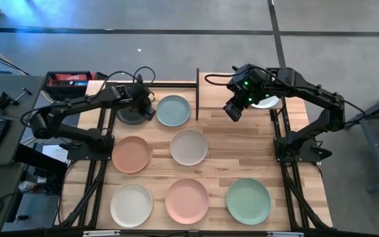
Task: Place and stack plates onto a shelf
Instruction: Stack the black plate on the top of the white plate on the shelf
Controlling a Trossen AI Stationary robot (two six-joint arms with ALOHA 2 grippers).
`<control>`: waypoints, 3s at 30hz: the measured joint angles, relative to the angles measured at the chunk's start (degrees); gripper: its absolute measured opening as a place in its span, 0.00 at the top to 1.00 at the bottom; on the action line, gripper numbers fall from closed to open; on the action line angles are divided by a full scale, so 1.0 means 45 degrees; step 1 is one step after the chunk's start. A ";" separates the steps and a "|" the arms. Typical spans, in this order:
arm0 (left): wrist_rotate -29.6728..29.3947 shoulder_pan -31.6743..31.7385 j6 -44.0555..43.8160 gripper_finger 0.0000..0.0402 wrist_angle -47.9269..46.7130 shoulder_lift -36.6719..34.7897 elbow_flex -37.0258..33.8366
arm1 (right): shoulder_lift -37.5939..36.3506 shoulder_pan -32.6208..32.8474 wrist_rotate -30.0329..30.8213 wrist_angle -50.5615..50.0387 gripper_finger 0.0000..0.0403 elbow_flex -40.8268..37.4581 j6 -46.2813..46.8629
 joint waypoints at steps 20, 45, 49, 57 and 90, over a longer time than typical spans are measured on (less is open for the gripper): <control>0.0070 -0.0053 -0.1159 0.78 -0.0533 0.2018 0.0000 | 0.0000 0.0000 -0.0005 -0.0063 0.73 0.0000 -0.0194; 0.0360 -0.0034 -0.1152 0.78 -0.0420 0.3992 -0.0010 | 0.0000 0.0000 -0.0005 -0.0345 0.73 -0.0005 -0.0529; 0.0360 -0.0034 -0.1147 0.78 -0.0162 0.4197 -0.0010 | 0.0000 0.0000 -0.0005 -0.0345 0.73 -0.0003 -0.0529; 0.0118 -0.0029 -0.1128 0.78 -0.0144 0.4790 -0.0010 | 0.0000 0.0000 -0.0005 -0.0345 0.73 -0.0005 -0.0529; 0.0044 -0.1721 0.0966 1.00 -0.1334 0.1485 -0.0015 | 0.0000 0.0000 0.0706 -0.0335 0.73 -0.0005 0.0617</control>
